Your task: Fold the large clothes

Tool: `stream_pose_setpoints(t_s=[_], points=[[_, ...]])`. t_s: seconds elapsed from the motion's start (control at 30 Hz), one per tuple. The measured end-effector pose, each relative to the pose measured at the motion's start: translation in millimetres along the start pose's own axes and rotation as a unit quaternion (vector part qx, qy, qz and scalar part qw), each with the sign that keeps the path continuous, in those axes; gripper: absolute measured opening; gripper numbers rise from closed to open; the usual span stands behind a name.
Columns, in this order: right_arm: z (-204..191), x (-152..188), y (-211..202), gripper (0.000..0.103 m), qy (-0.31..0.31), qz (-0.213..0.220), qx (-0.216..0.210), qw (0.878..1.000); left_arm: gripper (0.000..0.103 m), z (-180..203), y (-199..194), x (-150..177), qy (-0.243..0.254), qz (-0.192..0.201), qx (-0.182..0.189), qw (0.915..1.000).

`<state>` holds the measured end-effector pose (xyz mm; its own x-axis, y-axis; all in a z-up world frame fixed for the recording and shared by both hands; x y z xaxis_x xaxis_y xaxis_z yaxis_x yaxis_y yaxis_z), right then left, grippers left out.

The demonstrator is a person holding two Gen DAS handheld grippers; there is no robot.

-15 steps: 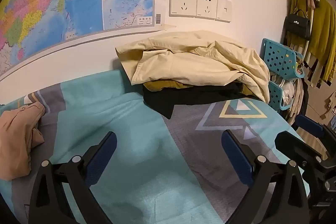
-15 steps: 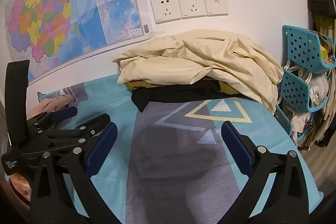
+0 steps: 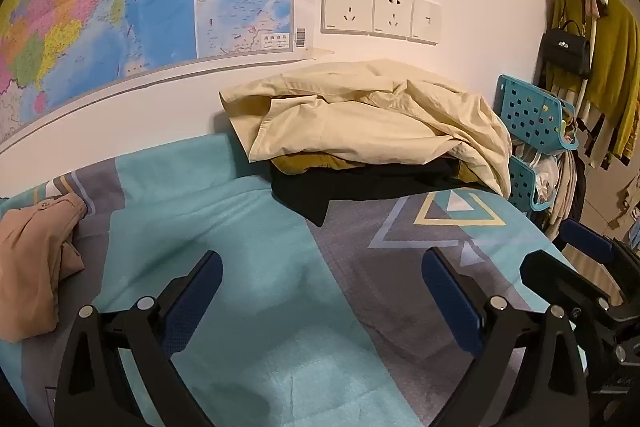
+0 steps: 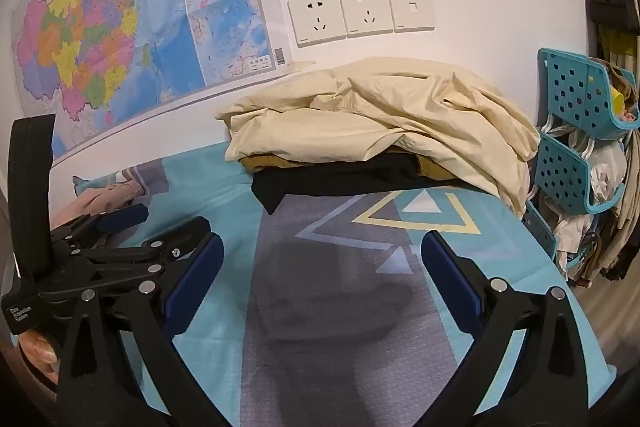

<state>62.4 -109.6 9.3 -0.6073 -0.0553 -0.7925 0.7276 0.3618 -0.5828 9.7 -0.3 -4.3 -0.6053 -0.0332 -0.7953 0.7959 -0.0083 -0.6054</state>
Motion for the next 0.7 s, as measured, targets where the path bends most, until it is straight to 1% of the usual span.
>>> stream_pose_setpoints(t_s=[0.17, 0.7], points=[[-1.0, -4.3, -1.7, 0.098, 0.002, 0.0, 0.0, 1.0, 0.096, 1.9, -6.2, 3.2, -0.005, 0.006, -0.003, 1.0], [-0.2, -4.5, -2.0, 0.098, 0.004, -0.001, 0.0, 1.0, 0.096, 5.5, -6.8, 2.5, -0.004, 0.003, 0.001, 1.0]])
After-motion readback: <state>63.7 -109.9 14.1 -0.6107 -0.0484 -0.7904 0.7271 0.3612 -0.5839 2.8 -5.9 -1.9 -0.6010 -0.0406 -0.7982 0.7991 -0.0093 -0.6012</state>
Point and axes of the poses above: each gripper's, at about its wrist camera, not at the fingertips, and y roughly the way its jaws point, z to its right, x to its underside, the point moved 1 cm from there along y, roughly the way its jaws point
